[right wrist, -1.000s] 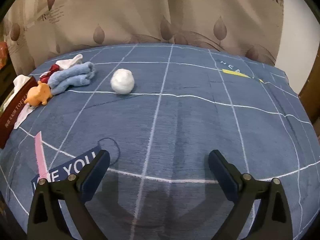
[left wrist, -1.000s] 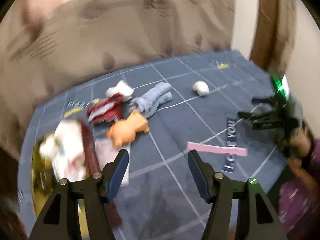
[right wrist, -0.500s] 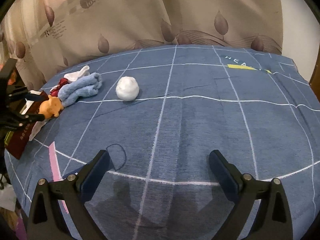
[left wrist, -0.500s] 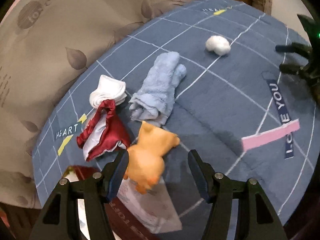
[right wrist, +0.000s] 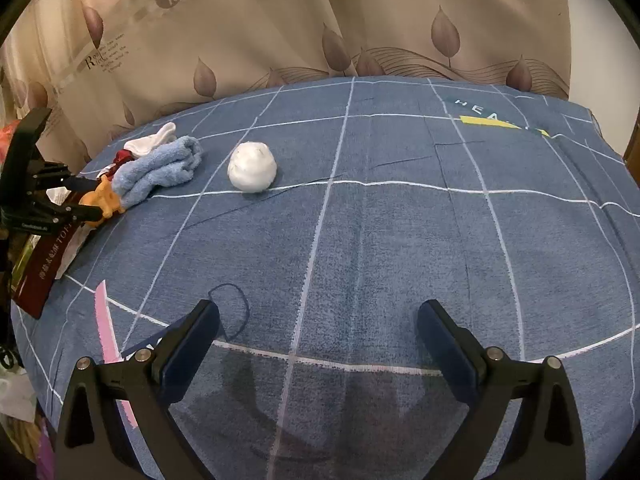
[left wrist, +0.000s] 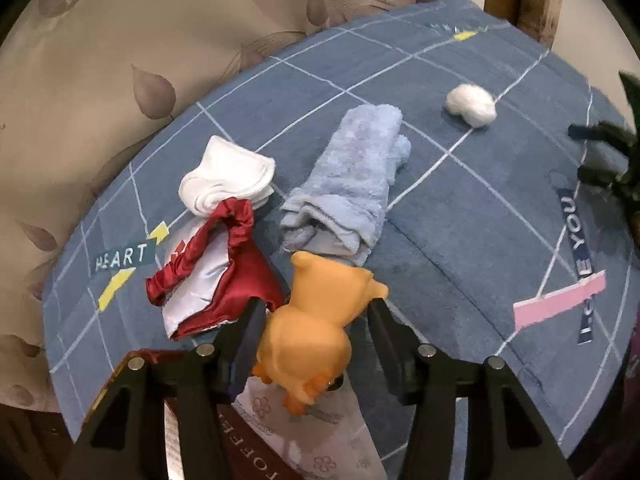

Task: Organize soft objects
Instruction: 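Grasp the orange plush toy with the left gripper, then hold the orange toy while the right gripper grasps the pink-flowered pad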

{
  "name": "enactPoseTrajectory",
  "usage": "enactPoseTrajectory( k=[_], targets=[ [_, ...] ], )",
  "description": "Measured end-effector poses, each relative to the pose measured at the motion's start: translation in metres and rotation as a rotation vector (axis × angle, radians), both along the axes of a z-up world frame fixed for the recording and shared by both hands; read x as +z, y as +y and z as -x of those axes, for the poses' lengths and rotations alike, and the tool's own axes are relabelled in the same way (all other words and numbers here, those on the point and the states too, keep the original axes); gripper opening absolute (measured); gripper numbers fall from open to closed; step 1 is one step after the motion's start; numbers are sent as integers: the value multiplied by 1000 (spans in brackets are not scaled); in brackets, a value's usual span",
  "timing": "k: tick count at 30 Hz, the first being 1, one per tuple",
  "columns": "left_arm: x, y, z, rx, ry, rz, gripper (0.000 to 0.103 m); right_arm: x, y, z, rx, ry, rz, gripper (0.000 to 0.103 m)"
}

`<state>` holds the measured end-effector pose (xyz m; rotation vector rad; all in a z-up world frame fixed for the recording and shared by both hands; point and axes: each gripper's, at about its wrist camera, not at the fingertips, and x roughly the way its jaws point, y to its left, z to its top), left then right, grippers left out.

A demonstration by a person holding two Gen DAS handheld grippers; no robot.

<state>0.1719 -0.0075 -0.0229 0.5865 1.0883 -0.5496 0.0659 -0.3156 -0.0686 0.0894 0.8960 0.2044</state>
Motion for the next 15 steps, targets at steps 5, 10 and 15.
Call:
enactPoseTrajectory(
  k=[5, 10, 15],
  targets=[
    [-16, -14, 7, -32, 27, -58, 51, -1, 0, 0, -1, 1, 2, 99],
    [-2, -3, 16, 85, 8, 53, 44, -1, 0, 0, -1, 3, -3, 99],
    [32, 15, 54, 285, -21, 368, 44, 0, 0, -1, -2, 4, -2, 99]
  ],
)
